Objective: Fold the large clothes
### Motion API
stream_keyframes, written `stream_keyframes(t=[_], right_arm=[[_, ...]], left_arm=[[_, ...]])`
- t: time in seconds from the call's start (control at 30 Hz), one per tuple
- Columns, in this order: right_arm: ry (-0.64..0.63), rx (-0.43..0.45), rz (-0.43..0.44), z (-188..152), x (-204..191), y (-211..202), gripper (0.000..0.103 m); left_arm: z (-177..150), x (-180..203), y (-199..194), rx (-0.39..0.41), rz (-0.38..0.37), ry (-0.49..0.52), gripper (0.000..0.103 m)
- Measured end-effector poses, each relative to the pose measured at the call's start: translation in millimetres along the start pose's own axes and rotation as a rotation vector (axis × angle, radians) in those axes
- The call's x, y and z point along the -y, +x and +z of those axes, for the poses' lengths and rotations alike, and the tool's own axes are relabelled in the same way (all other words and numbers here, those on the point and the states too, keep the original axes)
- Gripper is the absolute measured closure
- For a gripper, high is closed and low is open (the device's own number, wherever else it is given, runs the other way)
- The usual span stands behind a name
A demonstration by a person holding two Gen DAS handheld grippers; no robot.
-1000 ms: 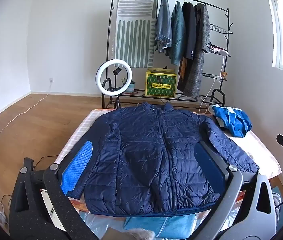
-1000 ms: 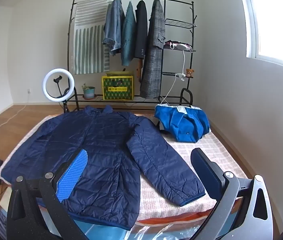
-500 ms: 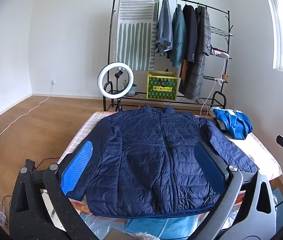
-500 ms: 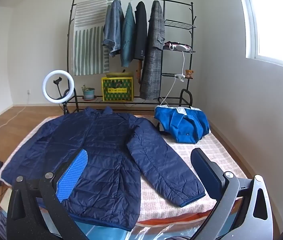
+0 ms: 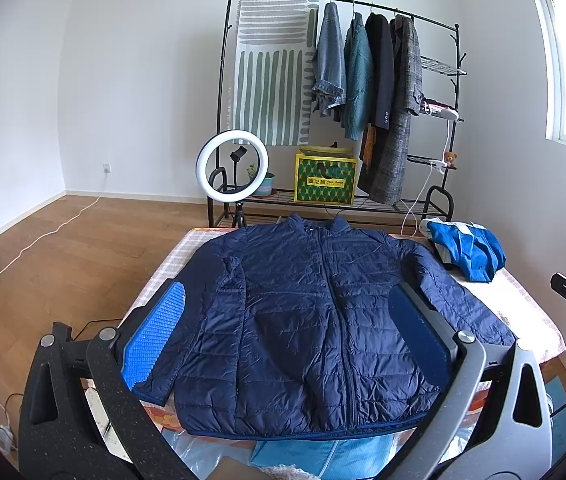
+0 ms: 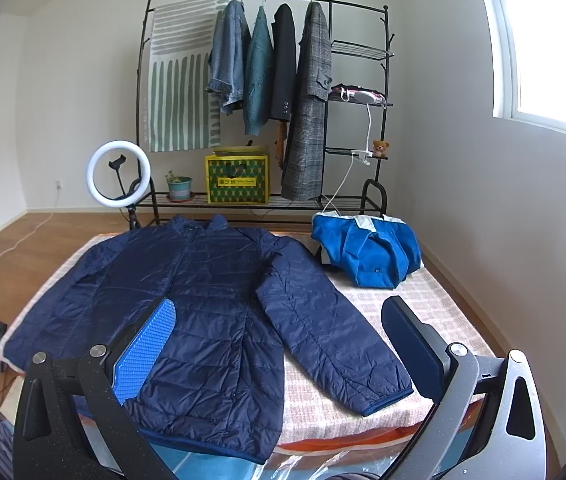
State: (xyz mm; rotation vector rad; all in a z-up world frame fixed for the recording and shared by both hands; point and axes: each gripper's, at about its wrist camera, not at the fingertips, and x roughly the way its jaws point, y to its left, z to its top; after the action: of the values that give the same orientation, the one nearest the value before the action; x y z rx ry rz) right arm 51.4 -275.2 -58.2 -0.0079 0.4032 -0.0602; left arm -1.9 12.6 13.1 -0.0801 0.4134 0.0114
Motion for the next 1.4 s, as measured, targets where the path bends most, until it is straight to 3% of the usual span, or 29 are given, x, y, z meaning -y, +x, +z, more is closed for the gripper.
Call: stream_keyframes(t=[1.4], right_arm=[[0.002,0.001,0.005,3.2,-6.0,0.7,0.0]], left_arm=[[3.0,1.4,-0.9,0.009,0.005,0.009,0.0]])
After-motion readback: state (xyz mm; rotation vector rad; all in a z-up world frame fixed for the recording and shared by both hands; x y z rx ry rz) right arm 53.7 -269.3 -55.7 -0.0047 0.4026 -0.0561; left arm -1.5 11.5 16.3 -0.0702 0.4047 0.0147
